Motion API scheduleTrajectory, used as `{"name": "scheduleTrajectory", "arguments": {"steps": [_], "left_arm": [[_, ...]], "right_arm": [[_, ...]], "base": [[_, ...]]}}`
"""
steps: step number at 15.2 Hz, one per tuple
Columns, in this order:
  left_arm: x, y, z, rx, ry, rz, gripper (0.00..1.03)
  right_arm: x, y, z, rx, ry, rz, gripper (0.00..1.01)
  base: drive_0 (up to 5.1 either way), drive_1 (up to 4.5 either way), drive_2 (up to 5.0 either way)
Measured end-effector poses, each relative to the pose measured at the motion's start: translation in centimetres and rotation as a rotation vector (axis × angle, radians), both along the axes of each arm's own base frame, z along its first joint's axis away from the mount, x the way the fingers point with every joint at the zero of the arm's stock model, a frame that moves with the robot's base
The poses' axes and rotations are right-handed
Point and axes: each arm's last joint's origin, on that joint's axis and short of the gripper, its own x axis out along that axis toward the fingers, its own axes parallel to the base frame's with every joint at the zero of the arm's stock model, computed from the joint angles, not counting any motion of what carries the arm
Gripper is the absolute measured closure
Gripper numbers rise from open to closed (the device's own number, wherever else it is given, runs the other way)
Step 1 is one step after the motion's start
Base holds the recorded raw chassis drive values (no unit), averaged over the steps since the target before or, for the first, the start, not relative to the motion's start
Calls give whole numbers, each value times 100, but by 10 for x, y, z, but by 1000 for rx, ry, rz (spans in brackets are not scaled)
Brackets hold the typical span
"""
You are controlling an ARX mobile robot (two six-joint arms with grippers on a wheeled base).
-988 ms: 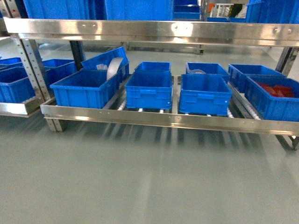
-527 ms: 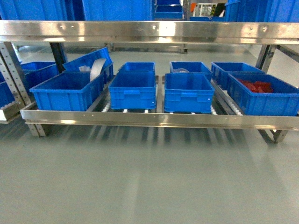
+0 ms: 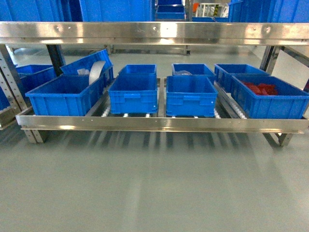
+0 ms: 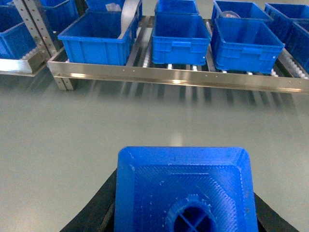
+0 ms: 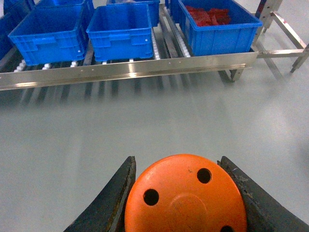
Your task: Sort blue parts and orange caps into right shelf containers
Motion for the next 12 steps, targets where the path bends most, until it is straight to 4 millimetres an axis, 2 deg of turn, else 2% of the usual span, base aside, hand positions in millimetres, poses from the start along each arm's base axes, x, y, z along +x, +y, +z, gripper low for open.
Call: {"name": "scheduleTrajectory", "arguments": {"steps": [12], "left_arm": [[0, 0, 0, 0, -1, 0, 59]], "right_arm": [[0, 0, 0, 1, -1, 1, 58]], "base": [[0, 0, 0]]}}
